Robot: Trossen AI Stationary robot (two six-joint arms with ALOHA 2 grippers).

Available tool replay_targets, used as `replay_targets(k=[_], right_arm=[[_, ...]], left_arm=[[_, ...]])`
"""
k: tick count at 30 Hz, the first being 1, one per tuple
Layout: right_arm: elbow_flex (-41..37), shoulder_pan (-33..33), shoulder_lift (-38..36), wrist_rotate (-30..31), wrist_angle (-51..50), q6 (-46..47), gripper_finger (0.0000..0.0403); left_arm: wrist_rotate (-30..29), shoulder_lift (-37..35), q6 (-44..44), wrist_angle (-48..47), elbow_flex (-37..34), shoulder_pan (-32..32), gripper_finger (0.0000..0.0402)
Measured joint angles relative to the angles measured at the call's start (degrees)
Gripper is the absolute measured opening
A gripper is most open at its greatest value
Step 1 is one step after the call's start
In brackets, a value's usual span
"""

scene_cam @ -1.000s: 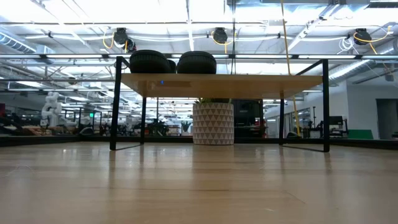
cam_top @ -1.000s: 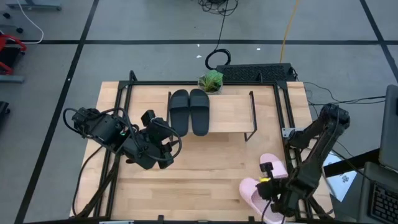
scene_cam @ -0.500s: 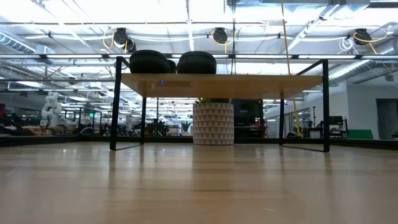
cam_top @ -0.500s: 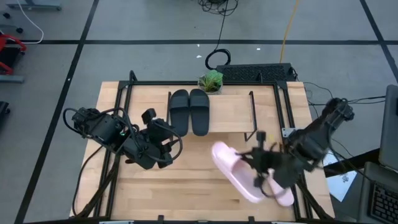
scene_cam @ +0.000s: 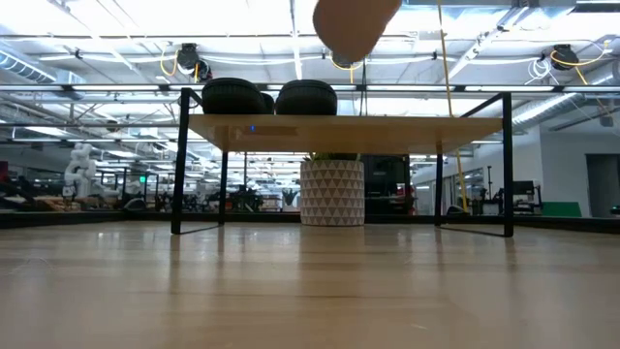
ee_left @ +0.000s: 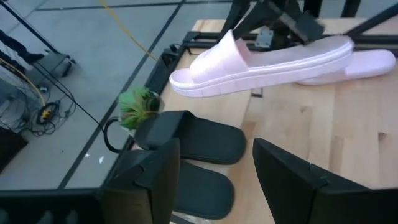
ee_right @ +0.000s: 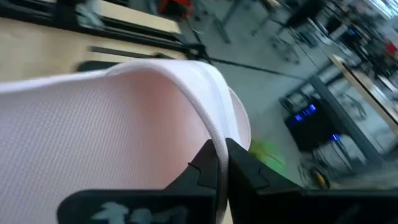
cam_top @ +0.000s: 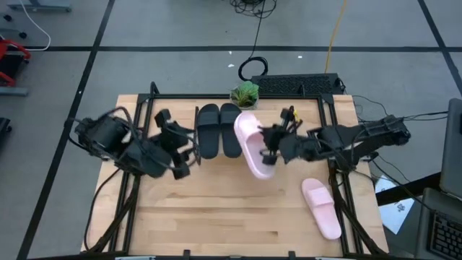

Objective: Pick and place slides into the shelf
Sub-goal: Put the left pink slipper on the shelf

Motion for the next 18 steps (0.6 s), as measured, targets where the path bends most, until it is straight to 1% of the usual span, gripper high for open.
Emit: replay_targets(k=[8, 13, 18], right_arm=[[-0.01, -9.68, 0.31, -0.23, -1.28, 0.95, 0.0000], [3.09, -14.42, 1.38, -4.28, -8.46, 0.13, 0.0000], [6.96, -16.14, 5.42, -6.12, -13.86, -0.71, 0.0000]], left_arm=[[-0.55, -5.18, 3.94, -0.02, 0.00, 3.04, 0.0204], [-0.59, -6.69, 6.13, 0.00, 0.00, 4.62, 0.0204], [-0.56, -6.73, 9.13, -0.02, 0.00, 6.09, 0.0204]])
